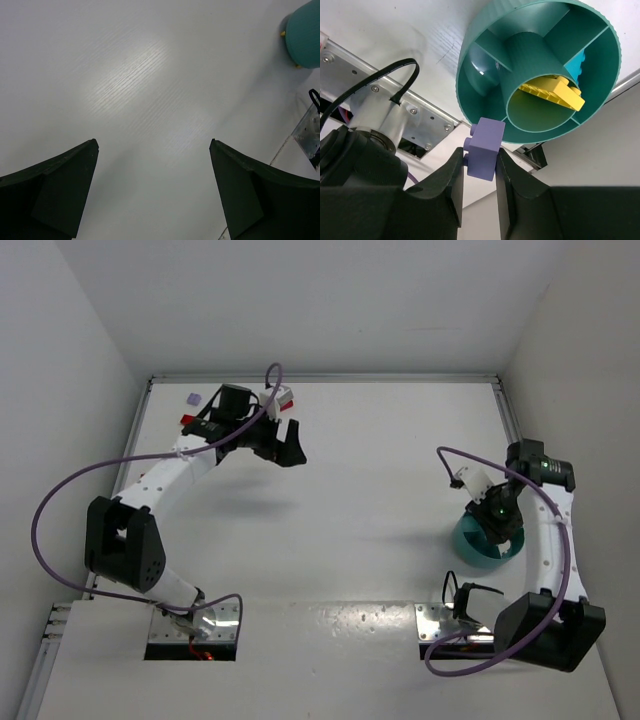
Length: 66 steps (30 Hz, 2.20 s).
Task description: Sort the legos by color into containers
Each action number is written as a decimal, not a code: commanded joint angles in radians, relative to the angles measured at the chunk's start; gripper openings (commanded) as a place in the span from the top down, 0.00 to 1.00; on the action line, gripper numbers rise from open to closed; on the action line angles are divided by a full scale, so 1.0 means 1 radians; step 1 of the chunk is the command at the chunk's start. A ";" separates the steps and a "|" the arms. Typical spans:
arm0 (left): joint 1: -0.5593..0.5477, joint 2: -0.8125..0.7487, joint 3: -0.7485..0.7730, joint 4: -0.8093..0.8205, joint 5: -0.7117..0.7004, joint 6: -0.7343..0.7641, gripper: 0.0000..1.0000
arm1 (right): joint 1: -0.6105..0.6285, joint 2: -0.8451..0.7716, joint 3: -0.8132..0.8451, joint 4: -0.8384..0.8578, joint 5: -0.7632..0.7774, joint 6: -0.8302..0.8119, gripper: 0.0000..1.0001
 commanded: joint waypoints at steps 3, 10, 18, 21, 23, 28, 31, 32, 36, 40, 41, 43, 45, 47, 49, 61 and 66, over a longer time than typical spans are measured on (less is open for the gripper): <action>0.036 0.021 -0.007 0.046 0.048 -0.028 0.00 | 0.012 0.027 0.000 -0.055 0.009 -0.034 1.00; 0.065 0.031 -0.007 0.046 0.066 -0.037 0.00 | 0.012 0.075 0.000 -0.055 0.009 -0.034 0.86; 0.108 0.031 -0.016 0.046 0.075 -0.046 0.00 | 0.012 0.126 0.042 -0.045 0.000 -0.043 0.59; 0.117 0.031 -0.016 0.046 0.075 -0.055 0.00 | 0.012 0.135 0.065 -0.045 -0.009 -0.043 0.51; 0.130 0.031 -0.016 0.046 0.063 -0.055 0.00 | 0.012 0.146 0.077 -0.045 -0.009 -0.043 0.46; 0.183 0.012 0.019 0.046 -0.030 -0.045 0.00 | 0.012 0.137 0.173 -0.036 -0.072 -0.024 0.42; 0.252 0.055 0.144 -0.006 -0.139 0.005 0.00 | 0.003 0.127 0.233 -0.036 -0.126 -0.002 0.18; 0.271 0.078 0.187 -0.026 -0.161 0.020 0.00 | 0.003 0.127 0.264 -0.036 -0.149 0.012 0.13; 0.355 0.273 0.450 -0.188 -0.245 0.101 0.00 | 0.003 0.149 0.319 0.036 -0.173 0.097 0.13; 0.445 0.487 0.695 -0.267 -0.268 0.155 0.07 | 0.003 0.176 0.333 0.109 -0.204 0.179 0.12; 0.458 0.524 0.768 -0.267 -0.279 0.155 0.09 | 0.003 0.176 0.333 0.126 -0.213 0.212 0.12; 0.479 0.631 0.844 -0.276 -0.308 0.179 0.10 | 0.003 0.176 0.342 0.169 -0.224 0.252 0.12; 0.479 0.693 0.942 -0.287 -0.345 0.198 0.12 | 0.003 0.189 0.351 0.179 -0.238 0.288 0.12; 0.489 0.777 0.991 -0.287 -0.368 0.207 0.12 | 0.003 0.199 0.352 0.179 -0.253 0.300 0.12; 0.502 0.833 1.054 -0.267 -0.368 0.174 0.13 | 0.003 0.209 0.352 0.179 -0.273 0.314 0.12; 0.539 1.001 1.087 -0.110 -0.446 0.140 0.13 | 0.003 0.238 0.332 0.188 -0.292 0.343 0.12; 0.539 1.038 1.087 -0.054 -0.456 0.127 0.13 | 0.003 0.268 0.350 0.188 -0.301 0.361 0.12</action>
